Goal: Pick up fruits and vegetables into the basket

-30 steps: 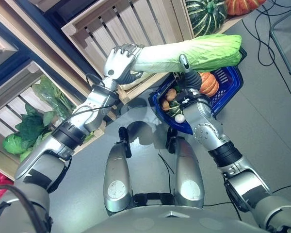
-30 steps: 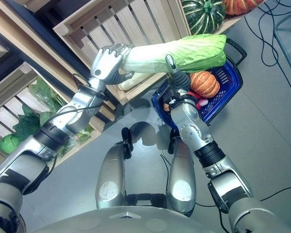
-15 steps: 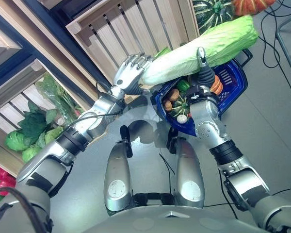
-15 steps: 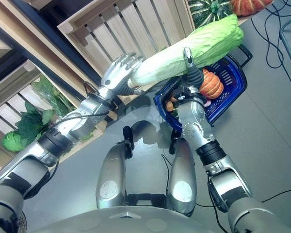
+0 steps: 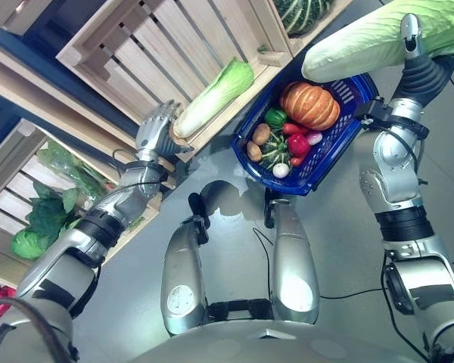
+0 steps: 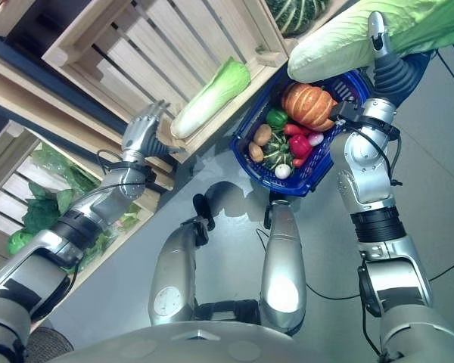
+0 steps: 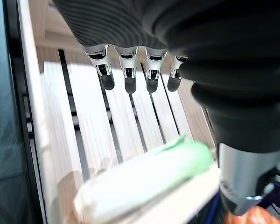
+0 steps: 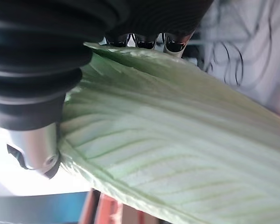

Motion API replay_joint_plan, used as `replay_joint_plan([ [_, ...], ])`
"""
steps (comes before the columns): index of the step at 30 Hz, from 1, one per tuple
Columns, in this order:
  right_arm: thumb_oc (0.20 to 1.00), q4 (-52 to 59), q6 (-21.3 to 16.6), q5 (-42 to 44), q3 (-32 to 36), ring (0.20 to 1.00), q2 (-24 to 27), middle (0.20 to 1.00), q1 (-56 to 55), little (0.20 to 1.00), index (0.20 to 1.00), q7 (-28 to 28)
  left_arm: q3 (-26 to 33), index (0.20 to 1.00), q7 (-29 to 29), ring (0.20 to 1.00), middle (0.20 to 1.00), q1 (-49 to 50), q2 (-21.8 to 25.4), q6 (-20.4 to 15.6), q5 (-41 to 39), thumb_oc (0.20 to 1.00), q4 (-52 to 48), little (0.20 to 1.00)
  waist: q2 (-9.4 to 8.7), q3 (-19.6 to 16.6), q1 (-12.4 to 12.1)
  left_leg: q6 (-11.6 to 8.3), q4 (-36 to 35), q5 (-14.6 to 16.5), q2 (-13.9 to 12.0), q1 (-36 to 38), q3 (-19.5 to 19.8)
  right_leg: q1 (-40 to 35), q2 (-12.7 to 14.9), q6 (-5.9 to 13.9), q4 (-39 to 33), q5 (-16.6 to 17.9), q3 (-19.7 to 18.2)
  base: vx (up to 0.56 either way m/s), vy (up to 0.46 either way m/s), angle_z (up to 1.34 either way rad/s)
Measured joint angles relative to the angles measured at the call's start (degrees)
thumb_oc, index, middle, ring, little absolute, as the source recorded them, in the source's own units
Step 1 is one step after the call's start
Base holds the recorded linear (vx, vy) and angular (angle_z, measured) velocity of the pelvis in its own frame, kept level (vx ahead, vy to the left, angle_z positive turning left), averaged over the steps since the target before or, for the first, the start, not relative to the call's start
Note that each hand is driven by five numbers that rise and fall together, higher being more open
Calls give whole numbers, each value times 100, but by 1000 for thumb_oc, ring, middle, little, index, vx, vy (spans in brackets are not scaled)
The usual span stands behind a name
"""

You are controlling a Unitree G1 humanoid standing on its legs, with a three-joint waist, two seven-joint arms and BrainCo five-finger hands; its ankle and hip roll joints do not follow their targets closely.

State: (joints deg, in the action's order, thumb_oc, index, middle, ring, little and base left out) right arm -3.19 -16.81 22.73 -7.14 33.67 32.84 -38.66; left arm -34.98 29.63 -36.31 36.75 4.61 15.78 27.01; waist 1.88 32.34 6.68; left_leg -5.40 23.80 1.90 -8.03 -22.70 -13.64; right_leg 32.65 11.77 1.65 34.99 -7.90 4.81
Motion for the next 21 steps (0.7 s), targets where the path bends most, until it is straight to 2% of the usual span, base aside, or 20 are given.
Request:
replay_joint_plan([
  [3,200,-287,417,-164,-20,200,216,200,75,200,200,8,113,1000,187,1000,1000,-277,-14,-31,-187,1000,89,1000,124,13,142,35,25,-36,15,-173,-60,235,27,28,85,-19,-59,-17,60,-6],
  [8,200,-1339,1044,-214,-321,200,377,200,411,200,200,151,210,1000,500,1000,1000,-901,-282,-90,-530,1000,211,1000,264,28,181,10,99,-68,20,-460,-181,718,46,-1,334,-41,-207,29,51,-10],
  [11,200,-1982,1184,-248,-675,200,375,200,706,200,200,354,218,1000,621,1000,1000,-1278,-546,-114,-799,1000,543,1000,359,33,212,-21,81,-129,46,-627,-190,999,50,-44,469,-59,-264,-31,68,-4],
  [16,200,-3081,1263,-238,-1352,200,230,200,1291,200,200,817,216,1000,684,1000,1000,-1805,-1001,-110,-1459,1000,1251,1000,372,25,211,-73,-55,-242,74,-828,-272,1404,99,-157,634,-71,-284,-11,58,-4],
  [21,200,-3580,1293,-128,-1417,200,33,200,1622,200,200,1020,214,1000,701,1000,1000,-1983,-1144,-102,-1873,1000,1499,1000,373,25,206,-94,-126,-306,103,-970,-305,1641,149,-209,742,-108,-269,4,21,0],
])
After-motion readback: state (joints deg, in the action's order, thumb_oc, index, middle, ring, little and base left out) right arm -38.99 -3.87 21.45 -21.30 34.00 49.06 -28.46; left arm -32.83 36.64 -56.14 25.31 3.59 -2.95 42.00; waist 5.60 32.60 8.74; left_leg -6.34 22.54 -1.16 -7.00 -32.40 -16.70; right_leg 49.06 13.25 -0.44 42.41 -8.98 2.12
